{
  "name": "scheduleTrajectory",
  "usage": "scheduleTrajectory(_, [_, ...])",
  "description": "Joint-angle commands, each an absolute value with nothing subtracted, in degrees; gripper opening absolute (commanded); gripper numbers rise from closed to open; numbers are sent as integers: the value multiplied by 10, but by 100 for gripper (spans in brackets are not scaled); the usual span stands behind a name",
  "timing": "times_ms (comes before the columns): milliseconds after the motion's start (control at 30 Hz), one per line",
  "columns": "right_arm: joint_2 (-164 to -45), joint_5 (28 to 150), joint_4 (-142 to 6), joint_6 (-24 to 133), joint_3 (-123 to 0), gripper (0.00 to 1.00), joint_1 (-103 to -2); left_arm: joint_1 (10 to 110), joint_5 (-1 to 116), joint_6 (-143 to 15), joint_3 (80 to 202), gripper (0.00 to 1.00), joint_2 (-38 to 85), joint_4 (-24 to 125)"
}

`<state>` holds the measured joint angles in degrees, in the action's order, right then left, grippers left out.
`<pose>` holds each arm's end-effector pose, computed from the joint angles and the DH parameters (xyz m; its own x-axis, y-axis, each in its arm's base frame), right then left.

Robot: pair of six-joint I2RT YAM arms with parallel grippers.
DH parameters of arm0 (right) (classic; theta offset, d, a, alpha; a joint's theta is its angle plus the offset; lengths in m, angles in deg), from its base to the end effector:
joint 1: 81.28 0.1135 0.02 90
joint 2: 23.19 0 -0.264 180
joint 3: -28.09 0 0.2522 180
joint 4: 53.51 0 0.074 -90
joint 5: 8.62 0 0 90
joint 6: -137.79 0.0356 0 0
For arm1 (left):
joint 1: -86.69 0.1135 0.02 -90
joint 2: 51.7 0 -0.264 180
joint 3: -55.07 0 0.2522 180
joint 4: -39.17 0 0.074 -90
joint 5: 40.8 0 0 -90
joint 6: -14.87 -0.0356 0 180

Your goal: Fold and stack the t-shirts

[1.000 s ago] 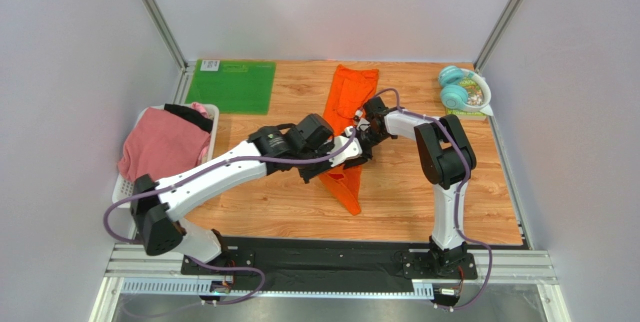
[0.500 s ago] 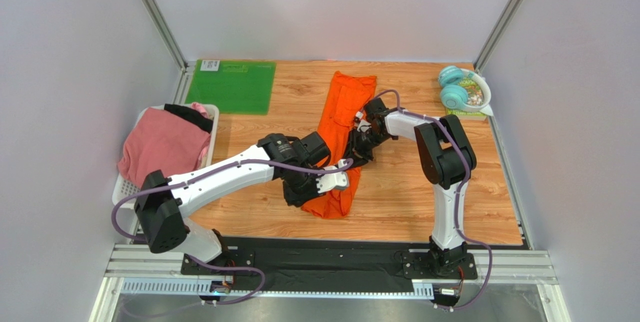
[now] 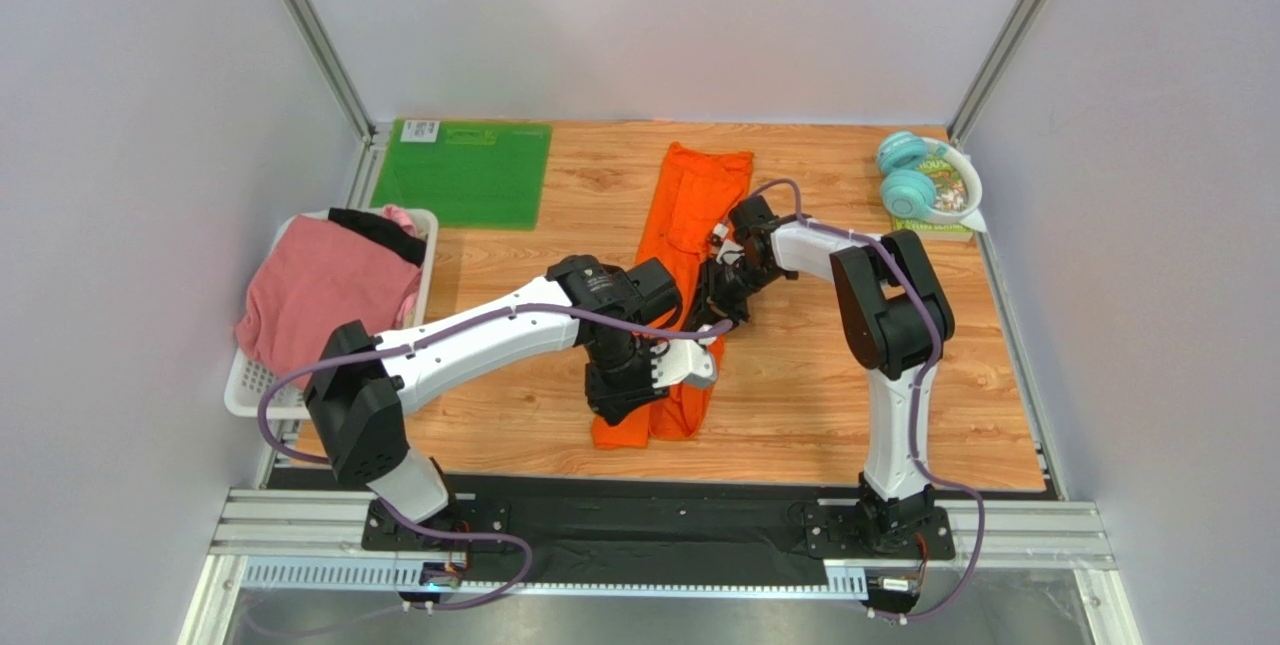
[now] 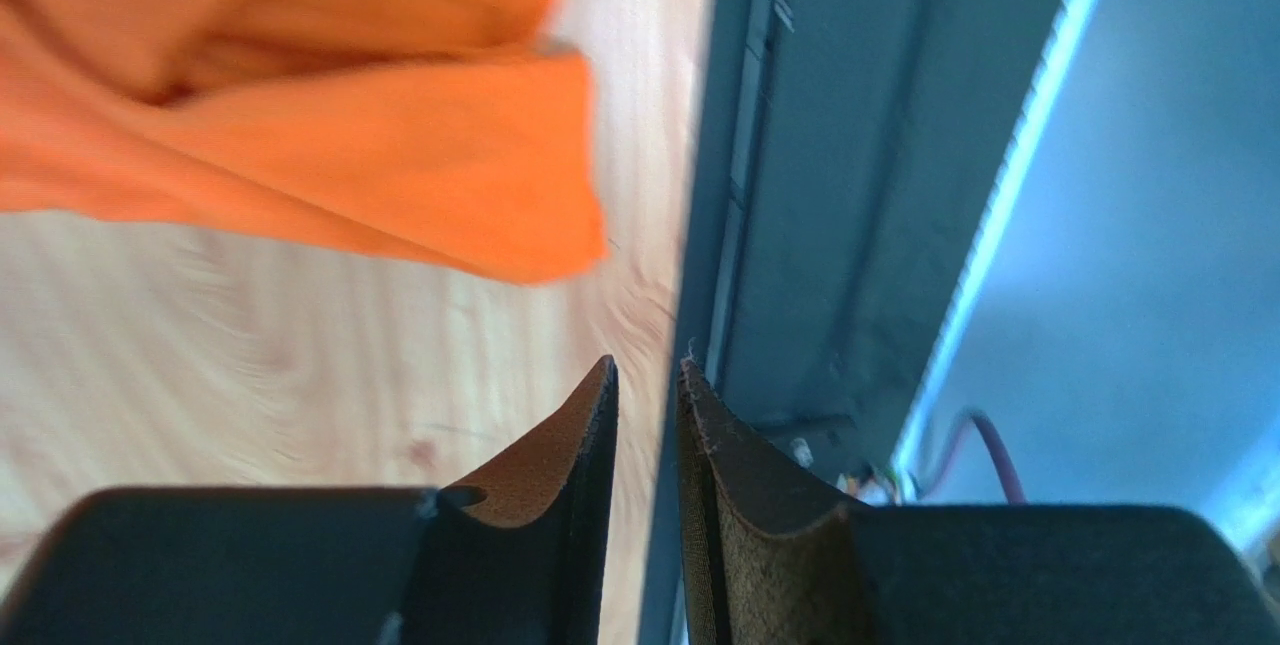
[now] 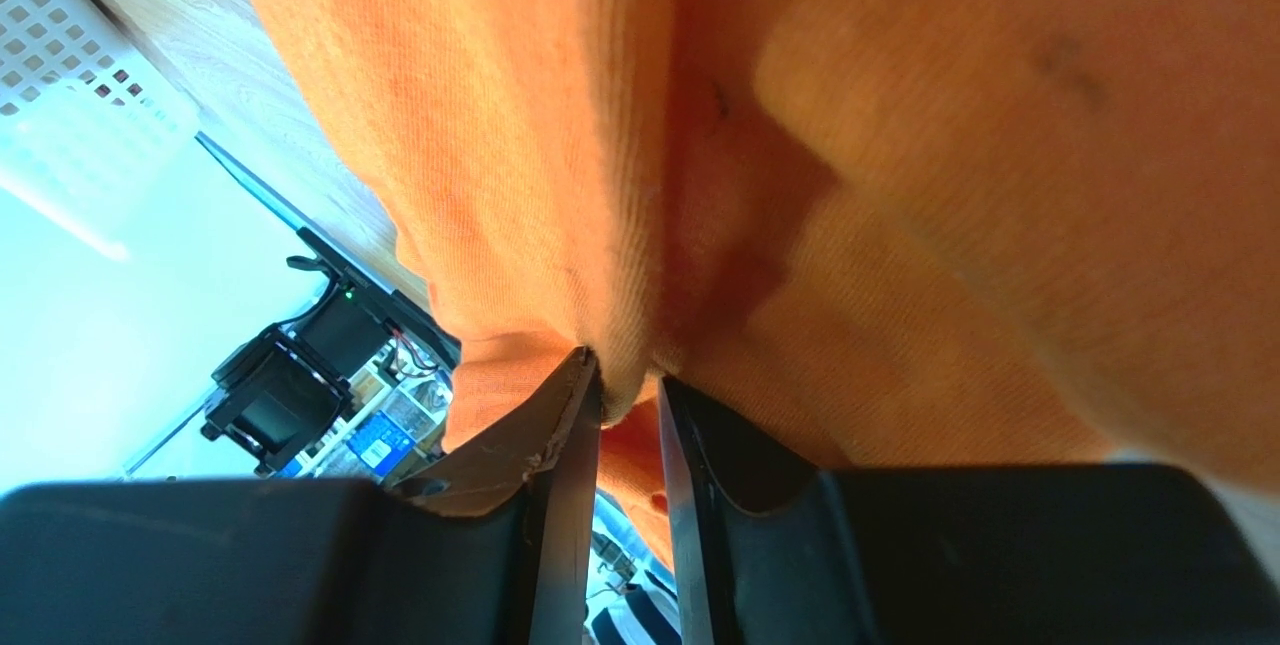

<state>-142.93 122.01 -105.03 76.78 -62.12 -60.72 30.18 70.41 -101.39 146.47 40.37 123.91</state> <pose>0.3534 0.1573 0.1186 -0.9842 0.0237 0.1757 0.1322 0.7586 0.6380 0.1494 -0.2492 0.2675 -0.1422 0.9624 -0.2313 0.9549 0.0719 -0.2880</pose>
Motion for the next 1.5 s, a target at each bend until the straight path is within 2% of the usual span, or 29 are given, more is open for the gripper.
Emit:
scheduleTrajectory(0, [-1393,1151,-1067,750,-621,28,-610,320,656,-938,1469,27,406,1088])
scheduleTrajectory(167, [-1269,1081,-1128,733,-607,50,-585,343,717,-888,1493,24,506,1075])
scheduleTrajectory(267, [-1202,1057,-1134,740,-576,53,-582,343,742,-870,1487,24,525,1056])
scheduleTrajectory(467, [-1139,1065,-1104,761,-497,49,-582,343,772,-837,1478,25,551,1025])
scheduleTrajectory(733, [-1164,1064,-1076,763,-450,47,-582,335,794,-829,1467,29,540,1027])
scheduleTrajectory(833, [-1171,1077,-1070,764,-456,45,-583,332,767,-827,1435,38,515,1015])
scheduleTrajectory(867, [-1172,1079,-1070,763,-457,45,-583,328,748,-823,1407,48,503,1003])
scheduleTrajectory(900, [-1172,1078,-1070,763,-458,45,-583,326,728,-813,1392,52,488,989])
scheduleTrajectory(933, [-1174,1078,-1069,761,-458,45,-582,322,681,-806,1379,56,454,963])
scheduleTrajectory(1000, [-1179,1079,-1067,759,-455,45,-582,302,627,-789,1335,69,418,932])
scheduleTrajectory(1033, [-1181,1078,-1066,758,-454,45,-582,290,558,-785,1324,71,389,911])
scheduleTrajectory(1167, [-1193,1073,-1063,757,-456,44,-586,249,475,-772,1319,87,356,910])
scheduleTrajectory(1467, [-1204,1080,-1060,759,-461,43,-589,215,474,-767,1326,86,379,908])
